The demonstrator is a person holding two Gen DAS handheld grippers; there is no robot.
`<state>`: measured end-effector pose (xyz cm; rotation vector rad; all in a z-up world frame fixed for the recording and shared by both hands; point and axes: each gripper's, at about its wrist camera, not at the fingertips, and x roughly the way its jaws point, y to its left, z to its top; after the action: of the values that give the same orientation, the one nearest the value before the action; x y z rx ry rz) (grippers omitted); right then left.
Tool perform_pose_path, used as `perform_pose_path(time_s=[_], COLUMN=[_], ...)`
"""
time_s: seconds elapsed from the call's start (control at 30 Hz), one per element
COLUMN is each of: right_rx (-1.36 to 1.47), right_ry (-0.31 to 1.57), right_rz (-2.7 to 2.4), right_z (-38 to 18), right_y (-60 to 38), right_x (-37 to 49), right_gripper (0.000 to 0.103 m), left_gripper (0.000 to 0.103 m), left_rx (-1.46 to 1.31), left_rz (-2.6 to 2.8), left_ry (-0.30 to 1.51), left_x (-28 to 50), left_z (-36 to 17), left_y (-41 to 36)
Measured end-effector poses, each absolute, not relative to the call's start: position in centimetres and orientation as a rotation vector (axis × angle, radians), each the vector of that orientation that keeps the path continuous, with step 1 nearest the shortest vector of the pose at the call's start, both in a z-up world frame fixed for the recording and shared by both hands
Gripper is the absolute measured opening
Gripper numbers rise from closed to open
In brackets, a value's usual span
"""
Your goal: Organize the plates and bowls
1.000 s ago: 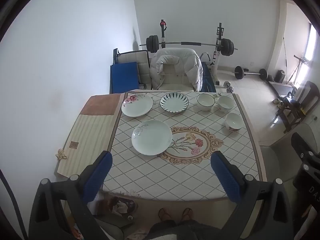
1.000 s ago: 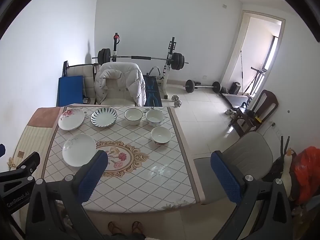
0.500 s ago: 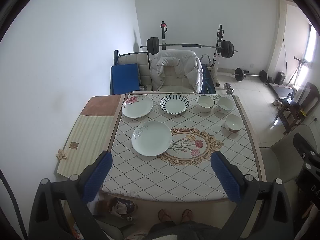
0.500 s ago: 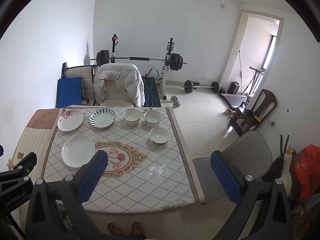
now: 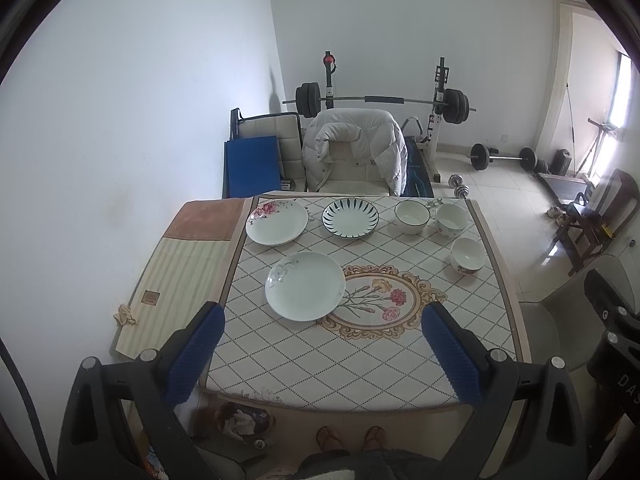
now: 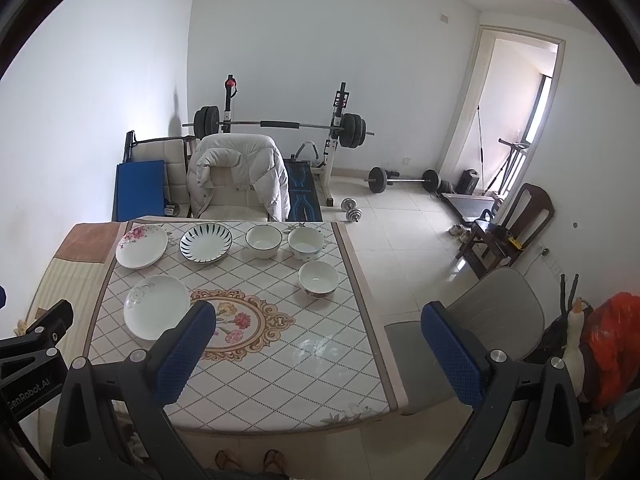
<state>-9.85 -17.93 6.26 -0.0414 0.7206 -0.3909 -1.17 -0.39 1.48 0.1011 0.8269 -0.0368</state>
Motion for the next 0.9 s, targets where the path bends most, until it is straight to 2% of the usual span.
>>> perform_pose_path(time_s=[0.9], right_rx=[-0.049], right_ry=[0.705], right_rz=[-0.383], right_z=[6.54], right_y=[-17.13], right_x=[-9.74], right_gripper=[0.103], left_gripper=[0.101], left_rx=[0.099], left_rz=[-0.040], left_ry=[0.800], left_x=[-0.71], left_z=[1.94], left_y=[-0.15])
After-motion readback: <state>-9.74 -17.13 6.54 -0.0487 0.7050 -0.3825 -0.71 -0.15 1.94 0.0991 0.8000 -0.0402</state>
